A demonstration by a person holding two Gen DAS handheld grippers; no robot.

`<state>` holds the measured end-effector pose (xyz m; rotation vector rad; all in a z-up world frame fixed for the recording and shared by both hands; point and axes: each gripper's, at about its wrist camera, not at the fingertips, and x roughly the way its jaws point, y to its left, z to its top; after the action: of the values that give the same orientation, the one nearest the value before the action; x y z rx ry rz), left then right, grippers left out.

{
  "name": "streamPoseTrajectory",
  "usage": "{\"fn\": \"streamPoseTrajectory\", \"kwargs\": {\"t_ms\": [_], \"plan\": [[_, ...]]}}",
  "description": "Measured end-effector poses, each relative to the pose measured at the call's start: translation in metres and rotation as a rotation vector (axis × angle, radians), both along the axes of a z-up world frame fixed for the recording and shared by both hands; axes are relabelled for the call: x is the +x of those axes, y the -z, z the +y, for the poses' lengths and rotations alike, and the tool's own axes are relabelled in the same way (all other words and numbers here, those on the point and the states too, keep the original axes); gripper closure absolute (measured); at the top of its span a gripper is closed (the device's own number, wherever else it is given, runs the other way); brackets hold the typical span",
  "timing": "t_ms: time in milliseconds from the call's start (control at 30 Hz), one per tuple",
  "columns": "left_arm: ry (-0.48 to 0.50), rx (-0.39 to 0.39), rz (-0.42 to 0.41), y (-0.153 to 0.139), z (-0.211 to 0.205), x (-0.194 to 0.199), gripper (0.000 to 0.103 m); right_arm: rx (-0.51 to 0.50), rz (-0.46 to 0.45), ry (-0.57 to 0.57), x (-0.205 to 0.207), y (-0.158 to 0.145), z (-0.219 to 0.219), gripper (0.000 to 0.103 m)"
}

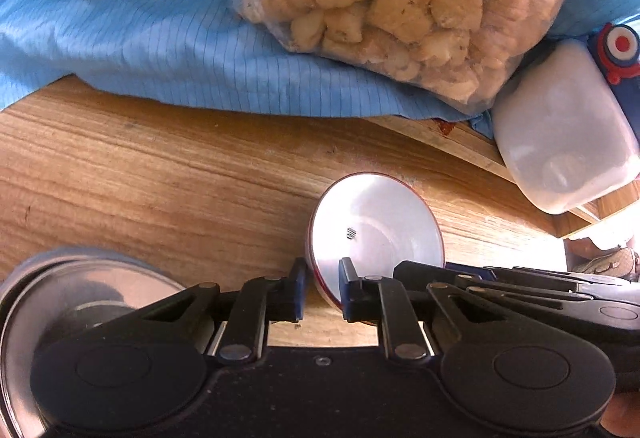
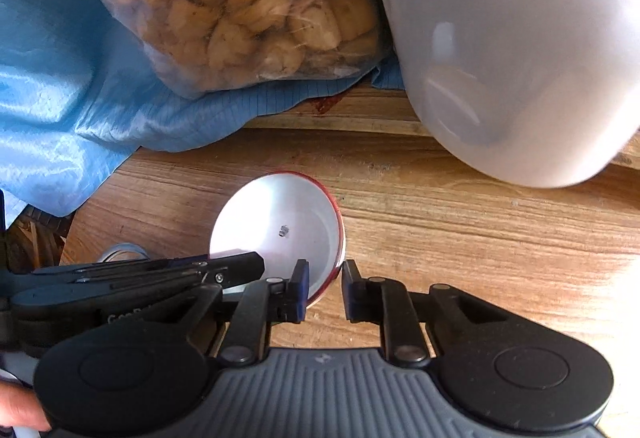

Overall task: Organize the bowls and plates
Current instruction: 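Lift the small white bowl and carry it toward the nested bowls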

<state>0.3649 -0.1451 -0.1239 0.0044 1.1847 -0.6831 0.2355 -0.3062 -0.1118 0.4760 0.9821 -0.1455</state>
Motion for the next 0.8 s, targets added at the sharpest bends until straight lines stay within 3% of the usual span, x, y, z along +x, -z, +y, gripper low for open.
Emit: {"fn": "streamPoseTrajectory", "kwargs": {"t_ms": [233,800], "plan": [[-0.003,-0.070,-0.025,-0.008,0.005,-0.017,0.086,0.017,-0.021,0.016,-0.016,-0.005,-0.001,0.084],[0.032,-0.155,-0.091,-0.043,-0.013,-0.052,0.086,0.004,-0.075,0.031,-0.065,-0.032,-0.019,0.083]]}}
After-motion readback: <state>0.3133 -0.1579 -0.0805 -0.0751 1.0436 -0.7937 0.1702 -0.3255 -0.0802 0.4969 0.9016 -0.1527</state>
